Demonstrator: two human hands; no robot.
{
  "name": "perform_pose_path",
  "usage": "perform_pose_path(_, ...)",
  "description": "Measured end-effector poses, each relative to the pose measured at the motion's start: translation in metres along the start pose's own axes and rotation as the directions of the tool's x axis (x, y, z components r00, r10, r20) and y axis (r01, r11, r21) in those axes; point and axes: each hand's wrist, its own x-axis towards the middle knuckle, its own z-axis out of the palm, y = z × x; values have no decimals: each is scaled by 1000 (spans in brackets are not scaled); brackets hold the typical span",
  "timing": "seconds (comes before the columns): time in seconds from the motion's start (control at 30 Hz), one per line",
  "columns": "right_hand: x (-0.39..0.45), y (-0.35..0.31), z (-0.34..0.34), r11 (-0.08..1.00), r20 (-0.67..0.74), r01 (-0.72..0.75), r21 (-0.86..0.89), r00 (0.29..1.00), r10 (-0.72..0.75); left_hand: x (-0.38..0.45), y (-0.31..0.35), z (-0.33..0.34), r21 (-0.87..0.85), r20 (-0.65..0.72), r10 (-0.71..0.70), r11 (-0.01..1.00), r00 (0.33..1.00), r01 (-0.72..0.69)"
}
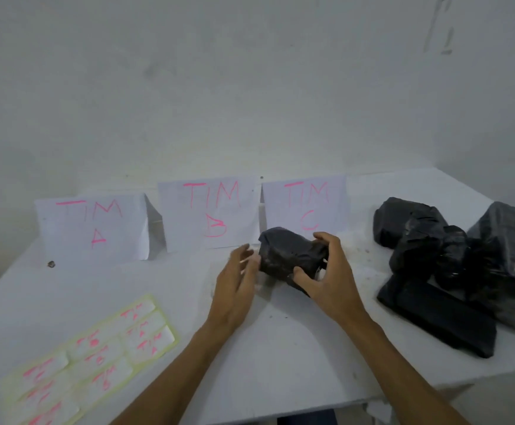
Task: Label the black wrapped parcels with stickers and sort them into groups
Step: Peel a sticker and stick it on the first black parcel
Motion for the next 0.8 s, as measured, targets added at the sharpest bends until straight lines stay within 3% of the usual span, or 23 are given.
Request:
perform_pose_path(0.07,1,-2,17,1000,50,1,23,999,-2,0,4,-11,-110,-59,-99,990,993,92)
perform_pose_path(0.17,2,-7,40,999,129,37,15,991,-38,1,11,-31,-87,-33,-116,990,993,113)
perform_pose_path(0.23,4,-12,51,997,159,79,0,984,-78,6,22,-49,-19,2,-119,993,993,119)
perform_pose_path(0.3,8,-16,62,994,184,113,-6,977,-110,9,24,-75,169,89,-135,978,987,119)
perform_pose_path(0.43,14,-19,79,987,228,161,-6,961,-155,4,18,-138,631,200,-216,775,956,43)
perform_pose_path(0.57,17,-15,85,975,205,220,-24,956,-210,-28,-1,-190,849,298,-423,527,856,-35)
perform_pose_path(0.63,14,-15,87,960,162,274,-60,952,-261,-43,-15,-204,825,350,-439,563,828,-50)
perform_pose_path(0.7,7,-21,88,927,93,353,-130,935,-343,-48,-28,-210,779,357,-394,626,847,-37)
perform_pose_path(0.8,-4,-32,91,813,-1,504,-291,850,-528,-41,-40,-202,730,367,-307,680,878,-68)
